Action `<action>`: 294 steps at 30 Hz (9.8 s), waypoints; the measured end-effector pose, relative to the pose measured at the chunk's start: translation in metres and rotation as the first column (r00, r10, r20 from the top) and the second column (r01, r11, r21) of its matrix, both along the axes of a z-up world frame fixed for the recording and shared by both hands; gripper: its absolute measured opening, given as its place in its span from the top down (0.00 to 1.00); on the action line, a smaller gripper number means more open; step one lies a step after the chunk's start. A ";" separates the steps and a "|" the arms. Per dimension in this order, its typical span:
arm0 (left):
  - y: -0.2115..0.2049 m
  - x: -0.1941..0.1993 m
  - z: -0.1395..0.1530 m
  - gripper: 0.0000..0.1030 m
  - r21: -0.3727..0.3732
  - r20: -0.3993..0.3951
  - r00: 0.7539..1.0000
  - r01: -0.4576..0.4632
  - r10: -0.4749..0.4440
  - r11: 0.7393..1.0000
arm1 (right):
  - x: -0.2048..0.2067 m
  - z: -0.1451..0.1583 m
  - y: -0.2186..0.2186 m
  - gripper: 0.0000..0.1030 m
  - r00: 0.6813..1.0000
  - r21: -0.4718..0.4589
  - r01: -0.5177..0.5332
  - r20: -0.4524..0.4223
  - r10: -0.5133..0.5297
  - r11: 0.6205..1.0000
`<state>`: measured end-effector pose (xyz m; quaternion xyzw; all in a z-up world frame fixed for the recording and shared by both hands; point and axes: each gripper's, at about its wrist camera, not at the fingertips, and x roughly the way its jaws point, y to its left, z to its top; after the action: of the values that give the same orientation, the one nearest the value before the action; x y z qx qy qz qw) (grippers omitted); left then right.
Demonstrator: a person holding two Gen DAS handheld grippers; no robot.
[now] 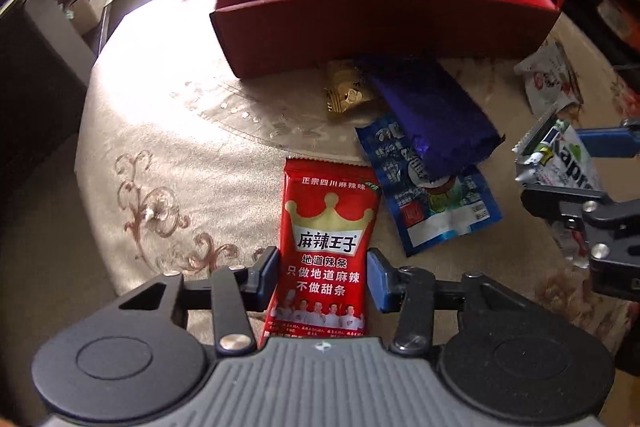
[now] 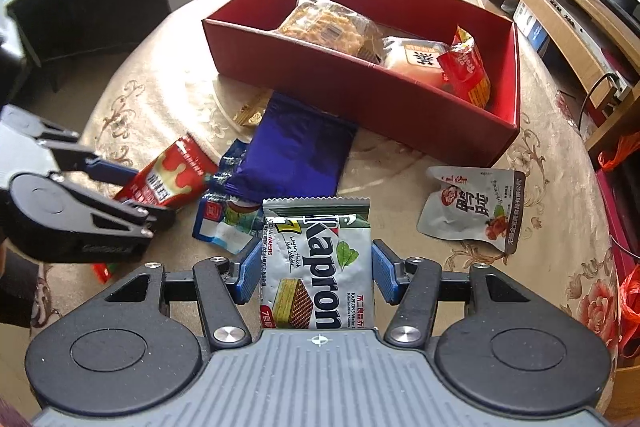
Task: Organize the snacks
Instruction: 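Lift the Kapron wafer and red pack off the table with both grippers, then carry the Kapron wafer and red pack over the red box, then lower both packs into the red box and open both grippers, then grasp the blue bag with the left gripper while the right grasps the white jerky pouch, then lift the blue bag and white jerky pouch off the table with both grippers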
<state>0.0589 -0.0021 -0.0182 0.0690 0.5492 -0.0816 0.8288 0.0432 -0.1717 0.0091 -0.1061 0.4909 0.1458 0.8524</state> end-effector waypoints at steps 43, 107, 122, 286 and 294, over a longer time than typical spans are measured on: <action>0.015 0.007 0.013 0.60 -0.086 0.035 0.989 -0.141 0.145 0.986 | 0.009 0.021 0.002 0.38 0.997 0.030 0.020 0.073 -0.022 0.999; -0.045 0.151 0.097 0.61 -0.143 0.304 0.940 -0.113 0.152 0.983 | 0.137 0.058 -0.036 0.38 0.940 0.142 0.253 0.199 -0.278 0.957; -0.049 0.172 0.082 0.61 -0.107 0.290 0.943 -0.135 0.161 0.985 | 0.161 0.042 -0.035 0.38 0.943 0.129 0.263 0.175 -0.283 0.956; -0.078 0.089 0.007 0.24 -0.113 -0.043 0.986 -0.167 0.164 0.979 | 0.030 -0.022 -0.072 0.58 0.990 -0.083 0.100 -0.092 -0.107 0.992; -0.107 0.077 -0.007 0.35 0.041 0.011 0.996 -0.090 0.090 0.995 | 0.033 -0.027 -0.074 0.44 0.990 -0.073 0.087 -0.104 -0.095 0.994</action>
<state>0.1364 -0.1091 -0.0252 0.0616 0.5496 -0.0324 0.8325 0.0766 -0.2460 -0.0179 -0.1047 0.5448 0.0954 0.8265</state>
